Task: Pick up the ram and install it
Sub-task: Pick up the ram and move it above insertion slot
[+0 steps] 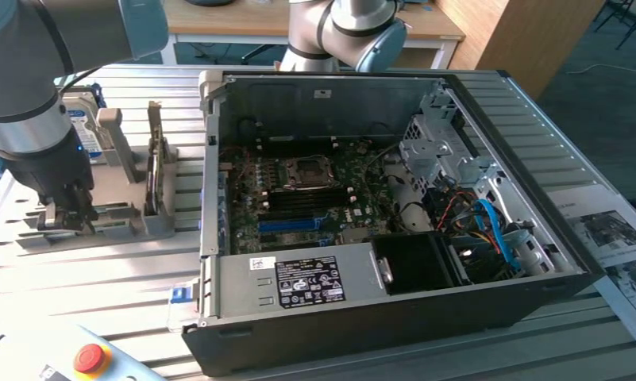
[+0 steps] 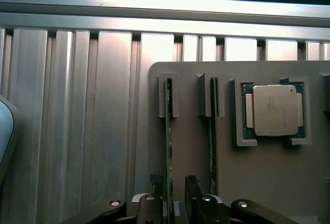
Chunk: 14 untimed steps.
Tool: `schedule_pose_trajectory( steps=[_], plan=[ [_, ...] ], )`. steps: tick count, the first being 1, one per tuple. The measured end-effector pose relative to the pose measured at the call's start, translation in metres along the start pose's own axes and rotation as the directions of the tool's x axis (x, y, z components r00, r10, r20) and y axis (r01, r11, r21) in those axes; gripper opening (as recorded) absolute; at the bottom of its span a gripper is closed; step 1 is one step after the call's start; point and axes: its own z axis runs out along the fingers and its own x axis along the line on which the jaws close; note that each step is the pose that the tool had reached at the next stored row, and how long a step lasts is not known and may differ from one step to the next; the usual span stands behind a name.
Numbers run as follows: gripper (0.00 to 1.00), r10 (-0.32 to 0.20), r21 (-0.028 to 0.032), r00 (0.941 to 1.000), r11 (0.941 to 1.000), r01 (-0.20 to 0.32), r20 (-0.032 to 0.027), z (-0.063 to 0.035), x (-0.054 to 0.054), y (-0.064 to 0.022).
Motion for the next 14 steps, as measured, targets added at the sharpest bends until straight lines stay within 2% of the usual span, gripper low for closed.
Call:
schedule_pose_trajectory(
  steps=[14],
  plan=[
    [0.31, 0.000, 0.0000, 1.0000, 1.0000, 0.000, 0.0000, 0.0013, 0.0011, -0.0001]
  ],
)
